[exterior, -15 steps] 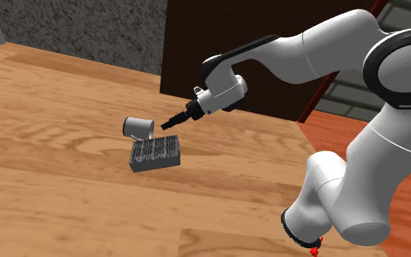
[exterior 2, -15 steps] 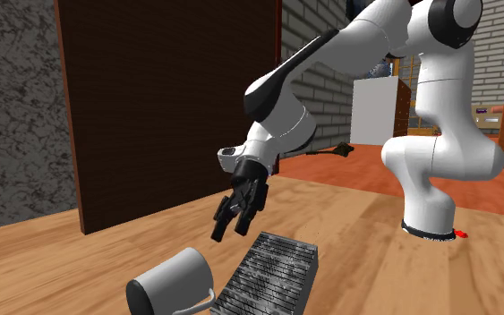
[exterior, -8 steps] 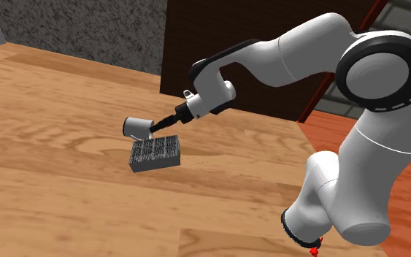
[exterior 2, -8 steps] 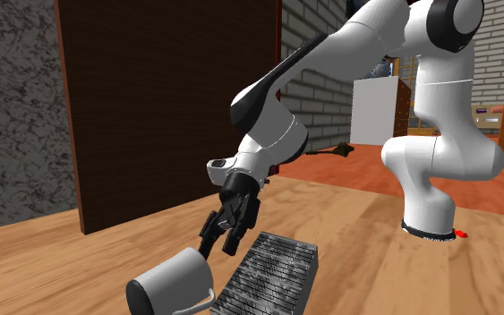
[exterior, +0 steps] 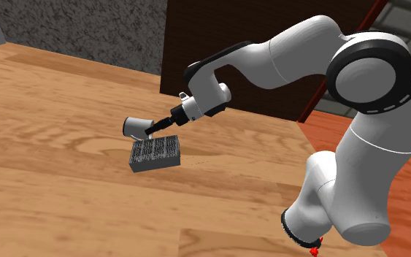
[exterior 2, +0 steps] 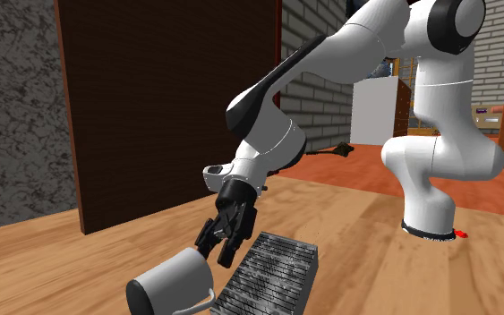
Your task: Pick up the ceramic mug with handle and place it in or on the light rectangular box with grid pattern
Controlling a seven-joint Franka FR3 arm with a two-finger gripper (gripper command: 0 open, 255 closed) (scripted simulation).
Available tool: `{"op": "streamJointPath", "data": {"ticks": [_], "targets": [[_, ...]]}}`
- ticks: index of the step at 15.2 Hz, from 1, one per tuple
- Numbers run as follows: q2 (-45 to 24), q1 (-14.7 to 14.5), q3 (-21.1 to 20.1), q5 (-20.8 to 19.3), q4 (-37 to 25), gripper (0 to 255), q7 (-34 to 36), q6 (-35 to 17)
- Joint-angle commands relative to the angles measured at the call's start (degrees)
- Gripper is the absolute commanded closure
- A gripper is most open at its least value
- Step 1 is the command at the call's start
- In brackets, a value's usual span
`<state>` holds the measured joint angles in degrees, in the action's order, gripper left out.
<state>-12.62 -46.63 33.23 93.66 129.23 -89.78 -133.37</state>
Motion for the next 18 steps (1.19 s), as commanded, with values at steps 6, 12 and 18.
{"op": "streamJointPath", "data": {"ticks": [6, 12, 18], "targets": [[0.0, 0.0, 0.0, 0.0, 0.0, 255, 0.0, 0.0], [0.0, 0.0, 0.0, 0.0, 0.0, 255, 0.0, 0.0], [4.2, -0.9, 0.5, -4.7, 0.2, 255, 4.6, -1.7]]}}
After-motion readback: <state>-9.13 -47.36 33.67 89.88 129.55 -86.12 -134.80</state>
